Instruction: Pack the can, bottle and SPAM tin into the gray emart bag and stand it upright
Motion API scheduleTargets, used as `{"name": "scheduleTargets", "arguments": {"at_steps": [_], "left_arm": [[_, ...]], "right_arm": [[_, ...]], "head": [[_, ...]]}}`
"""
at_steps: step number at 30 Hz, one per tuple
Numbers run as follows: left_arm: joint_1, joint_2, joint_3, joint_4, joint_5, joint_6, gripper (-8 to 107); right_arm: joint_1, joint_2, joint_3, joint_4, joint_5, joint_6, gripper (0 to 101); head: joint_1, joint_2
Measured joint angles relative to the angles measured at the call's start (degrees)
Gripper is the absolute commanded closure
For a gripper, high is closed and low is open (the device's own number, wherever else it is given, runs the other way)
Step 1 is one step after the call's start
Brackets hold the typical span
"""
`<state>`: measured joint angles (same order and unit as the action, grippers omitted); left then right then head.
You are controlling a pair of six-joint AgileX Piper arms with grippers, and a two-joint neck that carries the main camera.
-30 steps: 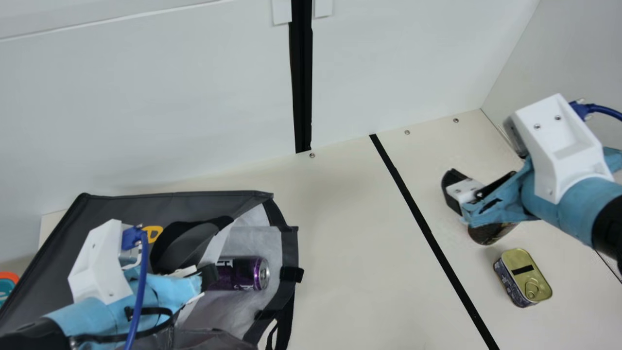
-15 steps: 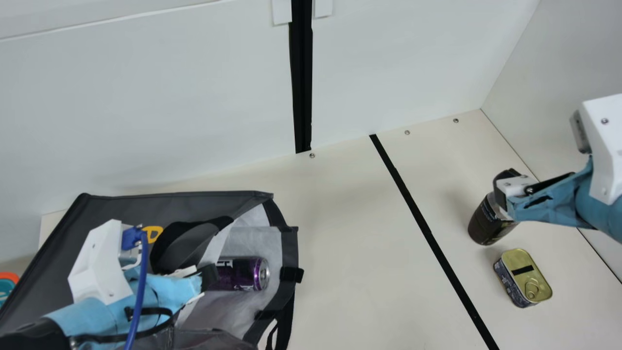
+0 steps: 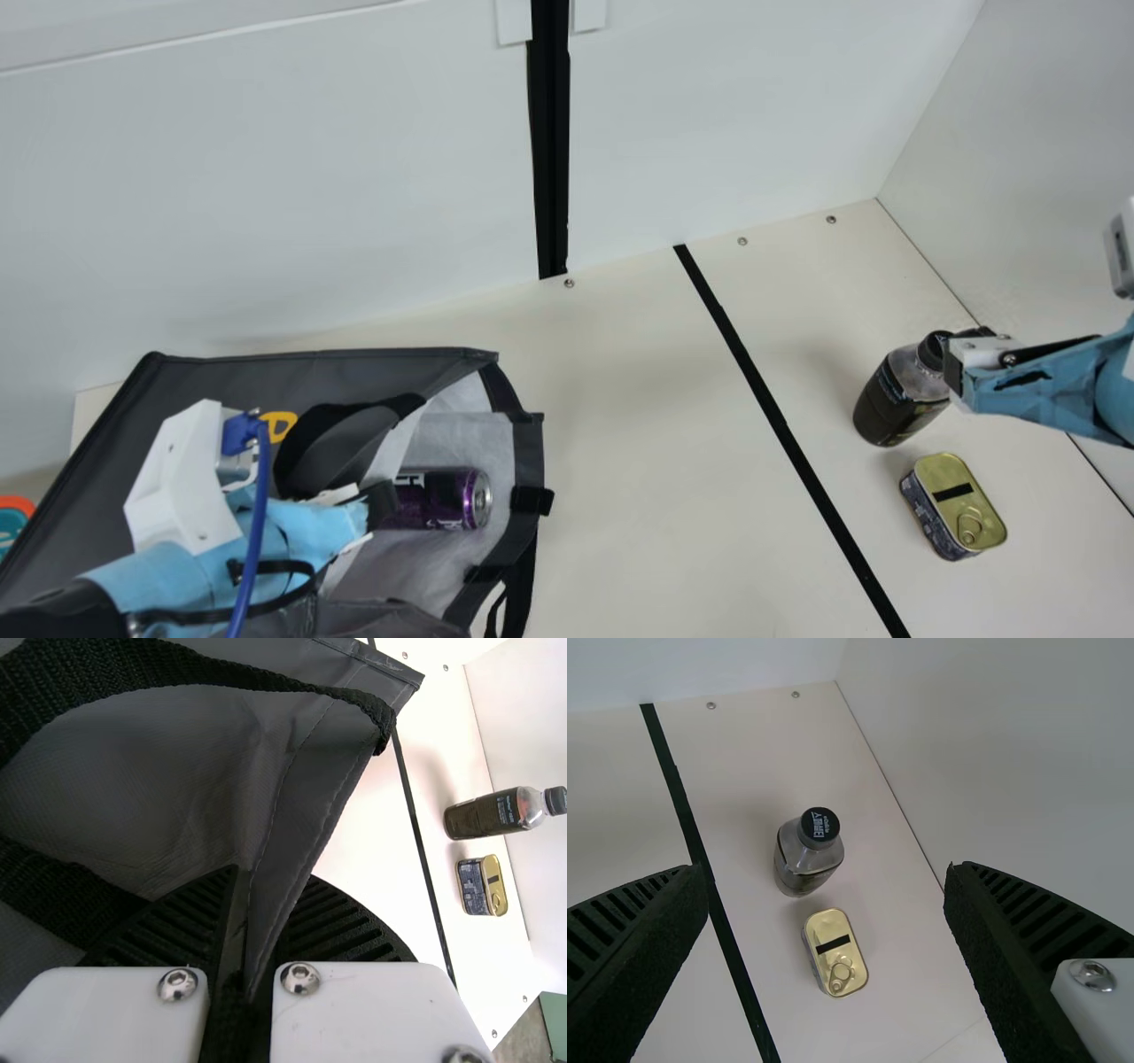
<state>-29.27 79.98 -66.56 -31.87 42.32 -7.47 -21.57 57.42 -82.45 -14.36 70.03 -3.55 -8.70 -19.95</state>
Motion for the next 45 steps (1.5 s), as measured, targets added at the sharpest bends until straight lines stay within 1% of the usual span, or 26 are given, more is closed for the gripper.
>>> {"name": "scheduleTargets", "arguments": {"at_steps": [4,17,26,38,45], "left_arm": [[0.0,0.0,0.0,0.0,0.0,0.0,107],[0.0,0.0,0.0,0.0,0.0,0.0,107],[0.0,0.0,0.0,0.0,0.0,0.0,107],[0.0,0.0,0.0,0.0,0.0,0.0,107],[0.0,0.0,0.0,0.0,0.0,0.0,107]], "right_arm": [[-1.2,-0.3,0.0,0.1,-0.1,-0.1,6],[-4.8,-1.4,0.7,2.8,-0.1,-1.8,6],[-5.7,-1.4,1.2,3.6,-0.1,-2.6,6],[-6.1,1.2,1.2,4.6,-0.2,-3.7,6],[-6.6,4.0,0.0,5.5,-0.3,-4.7,6]], "head": [[0.0,0.0],[0.0,0.1],[0.0,0.0],[0.0,0.0],[0.0,0.0]]}}
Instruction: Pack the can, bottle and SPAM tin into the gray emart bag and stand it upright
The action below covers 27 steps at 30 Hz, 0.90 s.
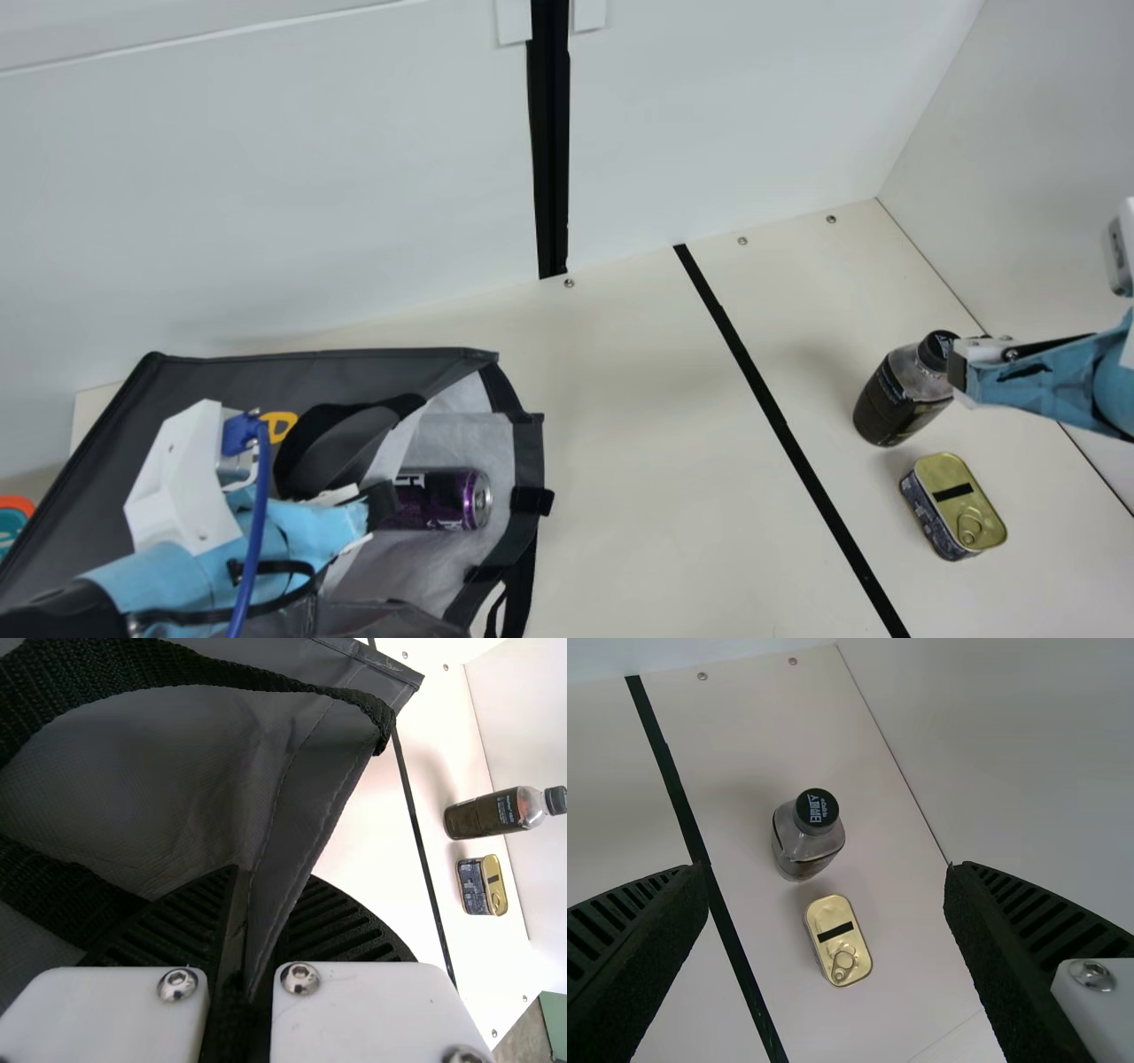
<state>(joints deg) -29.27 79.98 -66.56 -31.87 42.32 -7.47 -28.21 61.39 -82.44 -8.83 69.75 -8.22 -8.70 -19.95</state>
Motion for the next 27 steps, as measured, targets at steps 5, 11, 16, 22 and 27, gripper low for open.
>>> {"name": "scheduleTargets", "arguments": {"at_steps": [5,11,16,22,27], "left_arm": [[0.0,0.0,0.0,0.0,0.0,0.0,107],[0.0,0.0,0.0,0.0,0.0,0.0,107],[0.0,0.0,0.0,0.0,0.0,0.0,107],[0.0,0.0,0.0,0.0,0.0,0.0,107],[0.0,0.0,0.0,0.0,0.0,0.0,107]], "right_arm": [[-0.8,2.4,-1.2,0.7,0.0,-0.9,6],[-1.9,5.5,-2.5,2.0,0.0,-2.3,6],[-2.9,7.7,-2.5,3.2,-0.9,-3.2,6],[-3.8,10.3,-1.8,4.4,-2.3,-4.0,6],[-4.5,12.3,-1.0,5.3,-3.0,-4.5,6]], "head": [[0.0,0.0],[0.0,0.1],[0.0,0.0],[0.0,0.0],[0.0,0.0]]}}
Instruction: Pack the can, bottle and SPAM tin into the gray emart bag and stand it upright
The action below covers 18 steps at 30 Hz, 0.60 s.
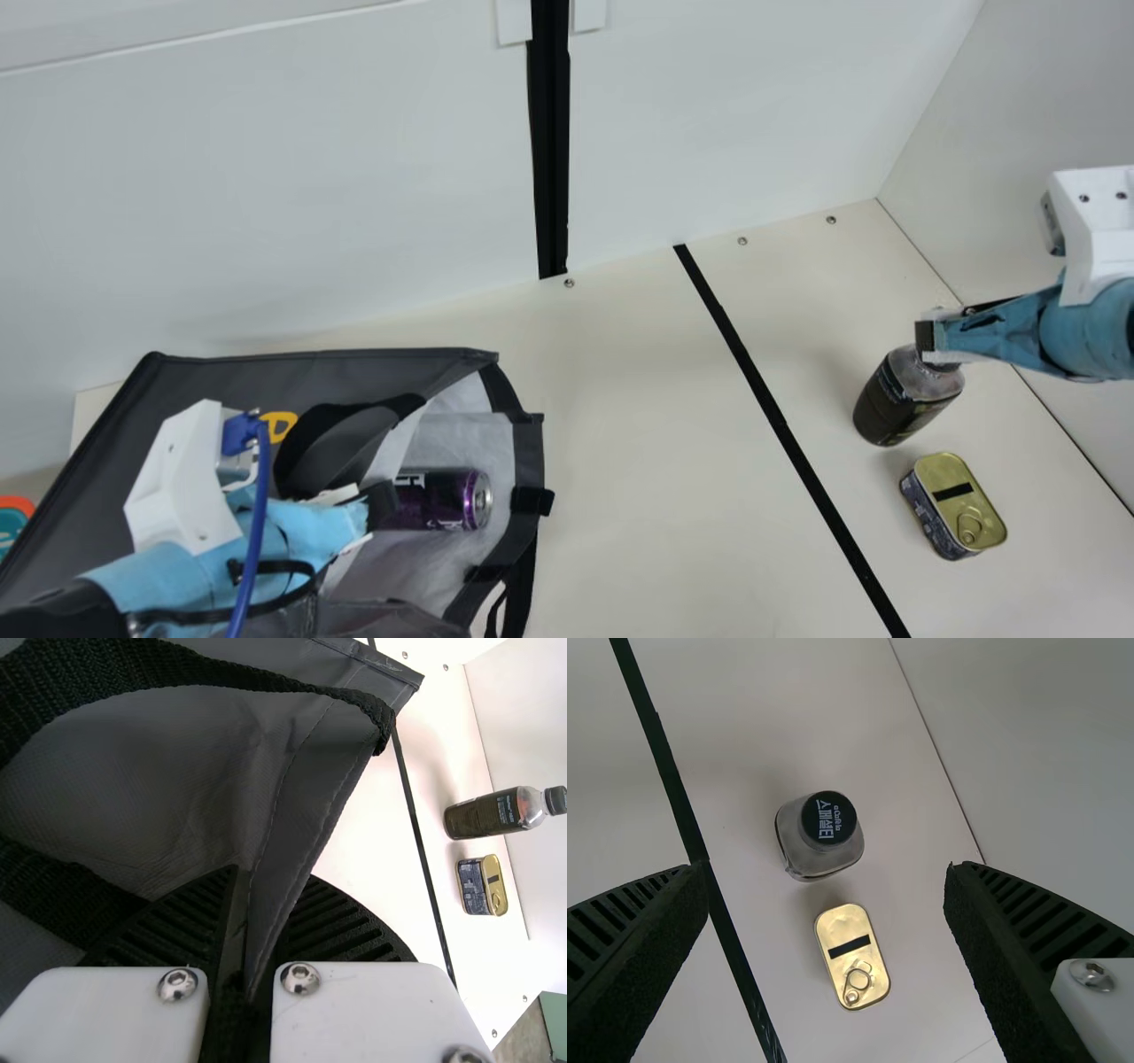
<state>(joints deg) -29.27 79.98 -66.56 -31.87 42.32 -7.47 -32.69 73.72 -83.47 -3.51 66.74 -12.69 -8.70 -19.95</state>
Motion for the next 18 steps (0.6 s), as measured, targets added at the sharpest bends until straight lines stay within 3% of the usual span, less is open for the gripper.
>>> {"name": "scheduleTargets", "arguments": {"at_steps": [18], "left_arm": [[0.0,0.0,0.0,0.0,0.0,0.0,107]], "right_arm": [[-2.0,7.2,1.1,3.2,-3.2,-2.0,6]], "head": [[0.0,0.0]]}}
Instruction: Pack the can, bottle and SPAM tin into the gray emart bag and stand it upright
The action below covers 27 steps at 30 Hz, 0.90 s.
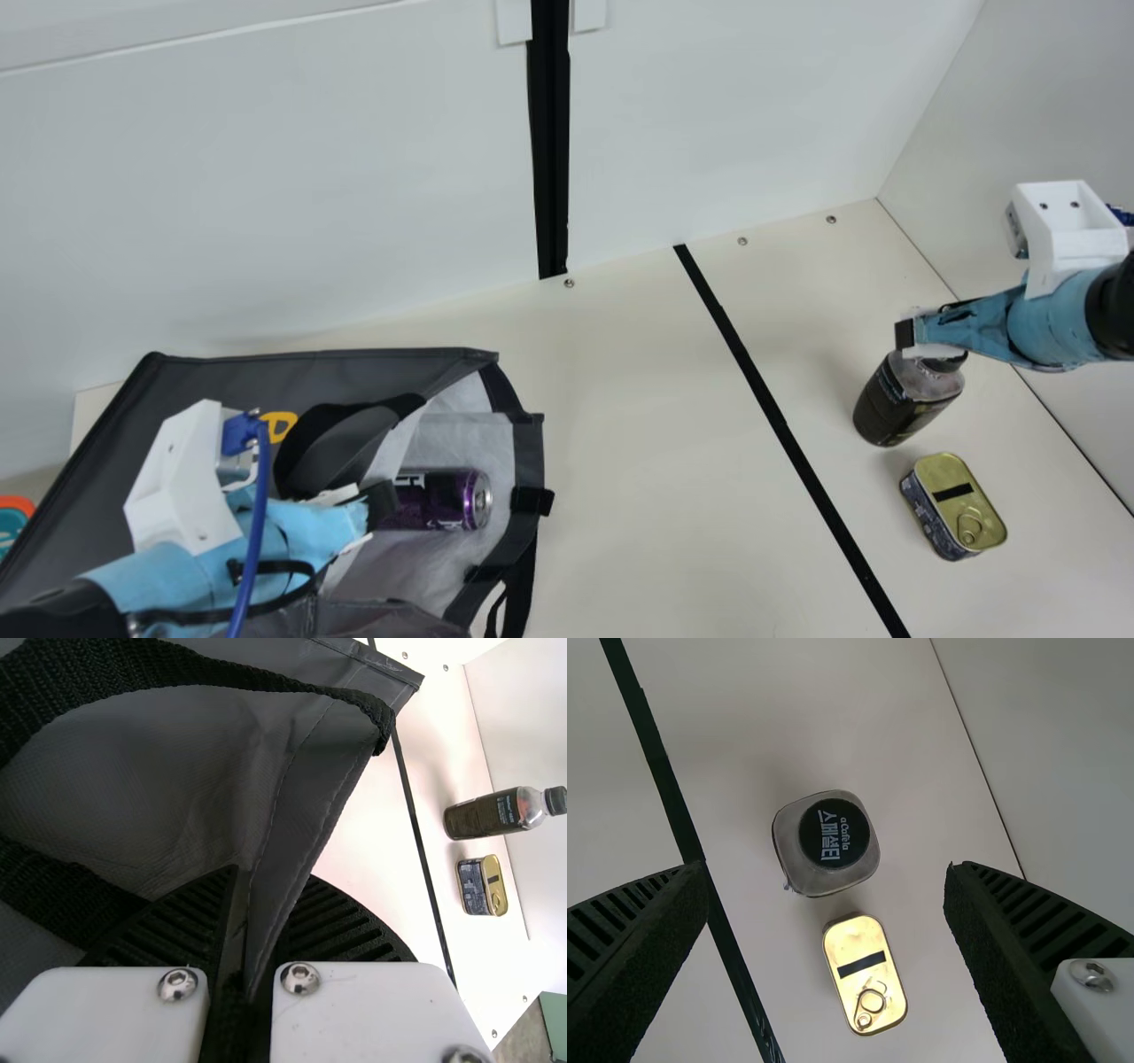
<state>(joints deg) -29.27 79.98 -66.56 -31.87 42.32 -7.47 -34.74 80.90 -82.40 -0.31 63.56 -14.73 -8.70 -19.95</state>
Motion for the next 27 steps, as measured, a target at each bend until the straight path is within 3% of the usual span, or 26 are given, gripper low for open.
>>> {"name": "scheduleTargets", "arguments": {"at_steps": [27], "left_arm": [[0.0,0.0,0.0,0.0,0.0,0.0,107]], "right_arm": [[-2.6,9.2,0.3,4.9,-1.5,-1.8,6]], "head": [[0.0,0.0]]}}
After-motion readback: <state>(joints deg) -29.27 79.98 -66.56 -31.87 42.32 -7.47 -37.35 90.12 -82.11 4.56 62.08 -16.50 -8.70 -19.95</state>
